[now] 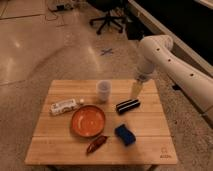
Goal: Place the ceramic cup in the ceramic bowl
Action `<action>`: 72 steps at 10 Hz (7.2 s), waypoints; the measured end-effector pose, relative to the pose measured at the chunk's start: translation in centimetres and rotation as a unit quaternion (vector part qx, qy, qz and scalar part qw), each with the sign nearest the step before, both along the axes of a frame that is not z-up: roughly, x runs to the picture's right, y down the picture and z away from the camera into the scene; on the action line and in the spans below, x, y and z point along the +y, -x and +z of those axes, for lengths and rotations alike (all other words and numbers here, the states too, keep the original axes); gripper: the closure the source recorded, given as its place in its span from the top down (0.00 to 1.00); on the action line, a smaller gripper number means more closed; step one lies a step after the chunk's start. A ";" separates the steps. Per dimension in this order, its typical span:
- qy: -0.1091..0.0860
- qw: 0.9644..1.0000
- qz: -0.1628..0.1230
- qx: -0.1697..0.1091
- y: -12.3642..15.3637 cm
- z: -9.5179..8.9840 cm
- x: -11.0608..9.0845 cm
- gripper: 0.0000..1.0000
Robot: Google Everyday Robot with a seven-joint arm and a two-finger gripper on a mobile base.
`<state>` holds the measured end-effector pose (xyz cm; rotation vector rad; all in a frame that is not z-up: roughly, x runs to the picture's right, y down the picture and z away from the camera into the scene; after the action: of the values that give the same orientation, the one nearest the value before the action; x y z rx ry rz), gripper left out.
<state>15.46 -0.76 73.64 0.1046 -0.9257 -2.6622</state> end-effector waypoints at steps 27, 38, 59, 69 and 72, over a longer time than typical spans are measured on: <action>-0.031 0.991 -0.103 -0.079 7.9 1.8 -0.6 0.77; -0.020 0.974 -0.179 -0.139 17.3 10.3 2.4 0.77; -0.072 0.953 -0.200 -0.215 18.7 -2.1 5.9 0.00; -0.138 0.910 -0.295 -0.256 23.1 1.3 13.6 0.78; -0.130 0.906 -0.320 -0.243 23.6 2.6 14.8 0.80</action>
<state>-8.14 14.04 76.23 0.6597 -0.8323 -3.4612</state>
